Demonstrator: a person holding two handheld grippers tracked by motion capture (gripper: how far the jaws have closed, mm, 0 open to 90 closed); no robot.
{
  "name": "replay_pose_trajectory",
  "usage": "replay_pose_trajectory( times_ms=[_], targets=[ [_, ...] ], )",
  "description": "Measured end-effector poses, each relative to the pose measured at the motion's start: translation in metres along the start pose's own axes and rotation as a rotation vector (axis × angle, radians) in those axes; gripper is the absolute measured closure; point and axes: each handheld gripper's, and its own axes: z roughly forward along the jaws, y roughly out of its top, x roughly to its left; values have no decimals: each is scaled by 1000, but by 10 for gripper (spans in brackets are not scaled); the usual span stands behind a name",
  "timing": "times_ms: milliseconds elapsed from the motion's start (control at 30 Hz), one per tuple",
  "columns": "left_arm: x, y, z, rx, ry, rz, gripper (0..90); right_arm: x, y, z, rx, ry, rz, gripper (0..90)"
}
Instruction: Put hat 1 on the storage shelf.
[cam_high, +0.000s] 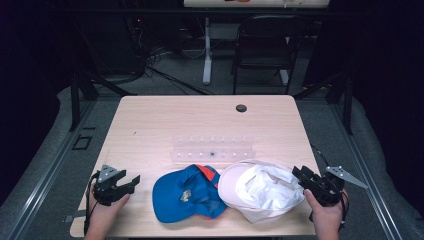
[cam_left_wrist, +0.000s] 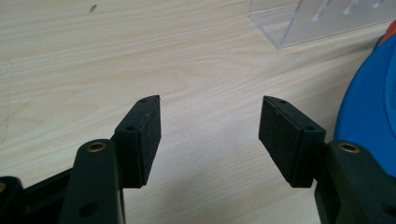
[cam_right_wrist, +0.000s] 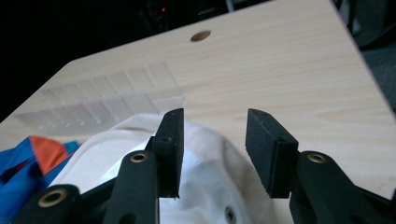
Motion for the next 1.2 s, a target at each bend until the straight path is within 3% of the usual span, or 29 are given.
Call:
replay_pose_trajectory(
  times_ms=[100, 300, 333, 533, 833, 1033, 1200],
  targets=[
    [-2, 3, 2, -15, 6, -2, 395, 2, -1, -2, 43, -2, 16, 547],
    [-4, 3, 3, 3, -19, -15, 397, 13, 5, -2, 81, 15, 16, 503],
    [-6, 2, 4, 4, 4, -16, 396, 17, 8, 2, 120, 5, 15, 494],
    [-7, 1, 2, 16, 0, -27, 415, 29, 15, 9, 225, -35, -48, 488],
    [-11, 2, 2, 29, -11, -29, 432, 35, 29, 3, 375, -73, -86, 504],
    [-11, 3, 1, 18, -14, -35, 432, 31, 42, 0, 433, -39, 0, 490],
    [-12, 3, 4, 28, -19, -35, 432, 30, 52, -3, 512, -82, -11, 489]
  ],
)
